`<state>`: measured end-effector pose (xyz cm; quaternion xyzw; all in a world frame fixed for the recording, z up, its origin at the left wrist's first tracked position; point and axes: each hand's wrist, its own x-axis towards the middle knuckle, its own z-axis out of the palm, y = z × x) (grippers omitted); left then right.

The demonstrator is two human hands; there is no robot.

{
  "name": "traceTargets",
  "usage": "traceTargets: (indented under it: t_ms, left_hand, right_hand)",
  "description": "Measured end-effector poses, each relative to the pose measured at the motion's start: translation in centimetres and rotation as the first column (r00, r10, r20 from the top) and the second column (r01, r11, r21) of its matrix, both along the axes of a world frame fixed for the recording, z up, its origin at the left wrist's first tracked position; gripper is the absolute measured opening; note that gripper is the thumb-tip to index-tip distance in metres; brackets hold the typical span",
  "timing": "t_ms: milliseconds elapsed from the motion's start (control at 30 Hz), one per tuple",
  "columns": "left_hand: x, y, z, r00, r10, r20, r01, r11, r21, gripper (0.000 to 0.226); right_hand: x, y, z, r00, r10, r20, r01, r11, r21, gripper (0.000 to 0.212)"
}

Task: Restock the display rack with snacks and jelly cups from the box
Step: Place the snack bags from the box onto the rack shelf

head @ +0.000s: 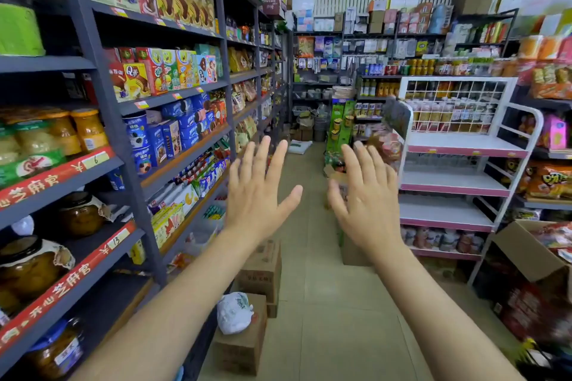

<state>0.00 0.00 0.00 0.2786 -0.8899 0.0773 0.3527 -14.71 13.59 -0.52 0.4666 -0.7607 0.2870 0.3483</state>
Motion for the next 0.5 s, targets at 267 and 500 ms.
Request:
traceTargets:
  t_ms: [267,500]
  left_hand:
    - [-6.1,-12.7,-13.3,0.914,-0.199,0.354,0.103,0.957,0.272,0.076]
    - [-14.2,-19.2,-22.3,0.885,-0.373,0.280,0.159,0.806,0.571,0.071]
  right_hand:
    - [-8.4,-10.9,-13.1,0.979,0.004,0.205,-0.095,0.895,0.435,0.059]
    - [-13.5,-15.2,-21.0,0.932,-0.106,0.348,-0.098,0.848,0.521,0.048]
